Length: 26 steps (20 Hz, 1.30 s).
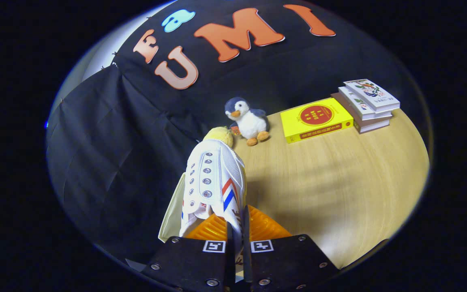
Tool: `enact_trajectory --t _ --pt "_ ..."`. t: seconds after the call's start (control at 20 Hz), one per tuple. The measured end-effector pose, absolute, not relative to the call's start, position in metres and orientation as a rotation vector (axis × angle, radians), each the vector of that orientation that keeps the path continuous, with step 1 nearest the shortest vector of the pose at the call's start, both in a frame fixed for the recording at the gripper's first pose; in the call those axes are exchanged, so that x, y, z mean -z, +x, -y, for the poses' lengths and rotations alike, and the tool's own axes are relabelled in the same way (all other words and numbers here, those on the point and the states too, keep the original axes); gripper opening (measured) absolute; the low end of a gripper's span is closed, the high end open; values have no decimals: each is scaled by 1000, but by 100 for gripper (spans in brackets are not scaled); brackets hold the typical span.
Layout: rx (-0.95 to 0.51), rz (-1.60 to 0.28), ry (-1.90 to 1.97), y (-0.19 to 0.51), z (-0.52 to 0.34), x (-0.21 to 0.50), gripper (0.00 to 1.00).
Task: Open the storage box then place both shoes into the box .Put the left shoe in first, then the right shoe, with the right side of both shoes facing outward in a uniform manner.
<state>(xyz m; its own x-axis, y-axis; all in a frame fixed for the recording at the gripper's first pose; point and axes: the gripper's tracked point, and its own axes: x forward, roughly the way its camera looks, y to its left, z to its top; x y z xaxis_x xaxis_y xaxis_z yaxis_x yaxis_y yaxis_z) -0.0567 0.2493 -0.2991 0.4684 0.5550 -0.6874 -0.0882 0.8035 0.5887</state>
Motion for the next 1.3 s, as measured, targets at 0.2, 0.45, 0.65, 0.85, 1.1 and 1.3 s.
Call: enact_trajectory --t 0.2,0.45,0.65,0.85,1.1,1.3 --pt "-492 -1056 532 -67 -305 292 8" --pt "-456 -1105 458 -77 -333 309 8" --pt "-356 -1154 395 -83 -337 329 10" --pt "-331 -1128 349 -77 -347 331 35" --pt "-365 -997 329 -61 -341 305 55" --pt "-362 -787 262 -40 -301 269 73"
